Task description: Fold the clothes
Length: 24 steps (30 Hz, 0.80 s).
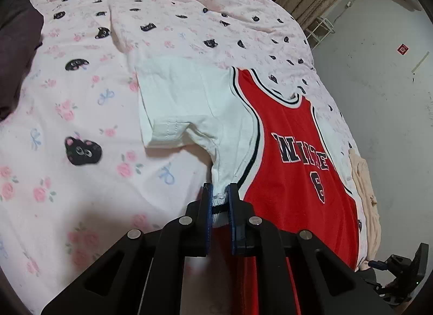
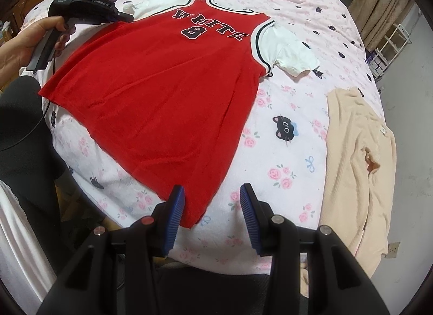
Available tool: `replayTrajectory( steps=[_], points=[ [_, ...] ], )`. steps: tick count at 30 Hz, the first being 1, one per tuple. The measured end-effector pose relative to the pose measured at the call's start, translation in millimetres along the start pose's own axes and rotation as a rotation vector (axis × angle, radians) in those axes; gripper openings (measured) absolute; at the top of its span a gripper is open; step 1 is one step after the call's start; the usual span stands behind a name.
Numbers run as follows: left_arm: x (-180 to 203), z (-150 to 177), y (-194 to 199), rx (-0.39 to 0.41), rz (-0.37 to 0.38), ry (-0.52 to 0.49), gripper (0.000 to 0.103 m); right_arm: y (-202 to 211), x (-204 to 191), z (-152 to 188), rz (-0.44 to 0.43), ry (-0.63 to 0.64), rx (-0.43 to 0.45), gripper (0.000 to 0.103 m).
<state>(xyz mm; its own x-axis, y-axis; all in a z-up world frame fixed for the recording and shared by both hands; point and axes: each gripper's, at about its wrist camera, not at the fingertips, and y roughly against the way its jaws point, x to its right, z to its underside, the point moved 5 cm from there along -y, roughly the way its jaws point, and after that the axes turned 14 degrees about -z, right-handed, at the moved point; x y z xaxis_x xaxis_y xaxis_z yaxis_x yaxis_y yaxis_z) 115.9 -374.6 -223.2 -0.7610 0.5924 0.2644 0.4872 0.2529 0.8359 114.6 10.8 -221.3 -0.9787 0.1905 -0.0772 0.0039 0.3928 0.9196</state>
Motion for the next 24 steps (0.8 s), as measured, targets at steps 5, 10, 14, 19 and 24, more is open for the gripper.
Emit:
replayTrajectory(
  steps=[5, 10, 14, 19, 24],
  points=[
    [-12.7, -3.7, -7.2, -0.006, -0.049, 0.011, 0.009, 0.9, 3.3, 1.8, 0.000, -0.011, -0.003, 0.044],
    [-14.5, 1.0, -11.6, 0.002, -0.072, 0.005, 0.009, 2.3, 7.0, 2.6, 0.010, -0.022, -0.001, 0.044],
    [-18.7, 4.3, -9.8, 0.008, -0.075, 0.006, 0.012, 4.1, 15.8, 4.6, 0.021, -0.052, 0.003, 0.047],
    [-24.5, 5.2, -4.4, 0.012, -0.044, 0.023, 0.014, 3.2, 30.0, 8.0, 0.010, -0.106, 0.014, 0.049],
    [-28.5, 5.5, 29.1, 0.080, -0.025, 0.040, 0.046, -0.1, 28.6, 7.5, 0.005, -0.104, 0.012, 0.049]
  ],
)
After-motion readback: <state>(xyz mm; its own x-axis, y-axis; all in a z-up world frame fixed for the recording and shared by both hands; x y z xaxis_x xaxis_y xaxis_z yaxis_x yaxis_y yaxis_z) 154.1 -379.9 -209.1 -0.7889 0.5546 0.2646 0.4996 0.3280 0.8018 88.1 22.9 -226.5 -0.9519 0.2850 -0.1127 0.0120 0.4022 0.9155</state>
